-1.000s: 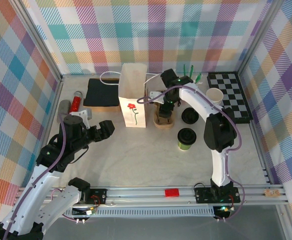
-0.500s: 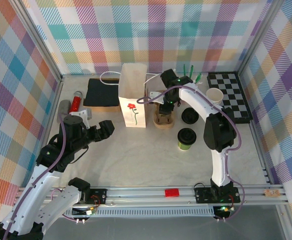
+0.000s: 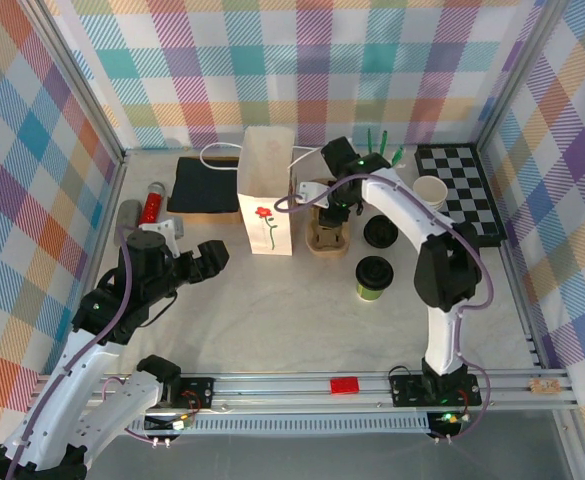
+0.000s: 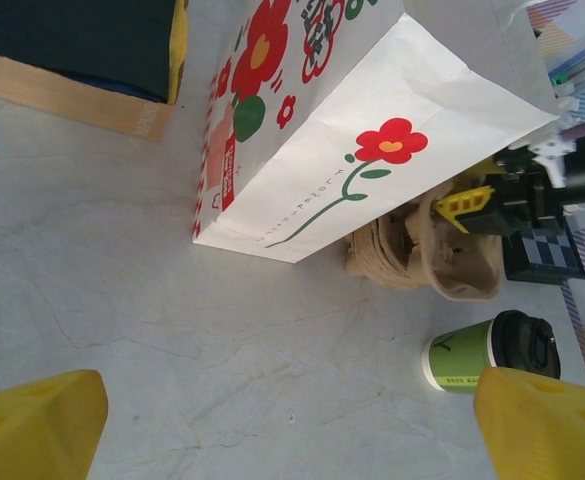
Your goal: Pack the takeout coffee
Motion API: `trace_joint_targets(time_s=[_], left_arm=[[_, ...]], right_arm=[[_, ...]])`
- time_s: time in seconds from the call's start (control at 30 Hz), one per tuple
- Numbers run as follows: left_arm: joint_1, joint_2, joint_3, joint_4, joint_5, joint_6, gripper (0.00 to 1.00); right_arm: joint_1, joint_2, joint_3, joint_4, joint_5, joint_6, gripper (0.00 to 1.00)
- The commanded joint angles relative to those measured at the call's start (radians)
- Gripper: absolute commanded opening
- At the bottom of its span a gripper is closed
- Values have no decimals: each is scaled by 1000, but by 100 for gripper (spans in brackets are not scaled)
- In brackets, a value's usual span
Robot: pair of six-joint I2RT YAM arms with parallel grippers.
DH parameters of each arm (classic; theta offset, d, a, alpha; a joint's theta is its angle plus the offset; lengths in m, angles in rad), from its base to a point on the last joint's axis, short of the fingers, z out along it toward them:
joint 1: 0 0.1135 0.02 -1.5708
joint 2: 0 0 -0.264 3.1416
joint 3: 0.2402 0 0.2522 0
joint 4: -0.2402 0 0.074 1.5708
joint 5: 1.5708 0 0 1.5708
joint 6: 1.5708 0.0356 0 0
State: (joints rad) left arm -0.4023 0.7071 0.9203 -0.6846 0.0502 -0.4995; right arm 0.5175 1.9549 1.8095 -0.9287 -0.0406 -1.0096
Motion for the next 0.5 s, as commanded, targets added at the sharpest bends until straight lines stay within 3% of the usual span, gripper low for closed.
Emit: trace_joint_targets(time_s=[0.0,0.27,0.47], left_arm=[[11,5,50,-20,-27,28,94],[11,110,173,-28,-59,56,94],[13,318,367,-85,-82,78,93]], right_arm=[[19,-114,-35,18,24,32,37],[59,-305,-163,21,99,160,37],[103,-459,-262,50,84,247,37]])
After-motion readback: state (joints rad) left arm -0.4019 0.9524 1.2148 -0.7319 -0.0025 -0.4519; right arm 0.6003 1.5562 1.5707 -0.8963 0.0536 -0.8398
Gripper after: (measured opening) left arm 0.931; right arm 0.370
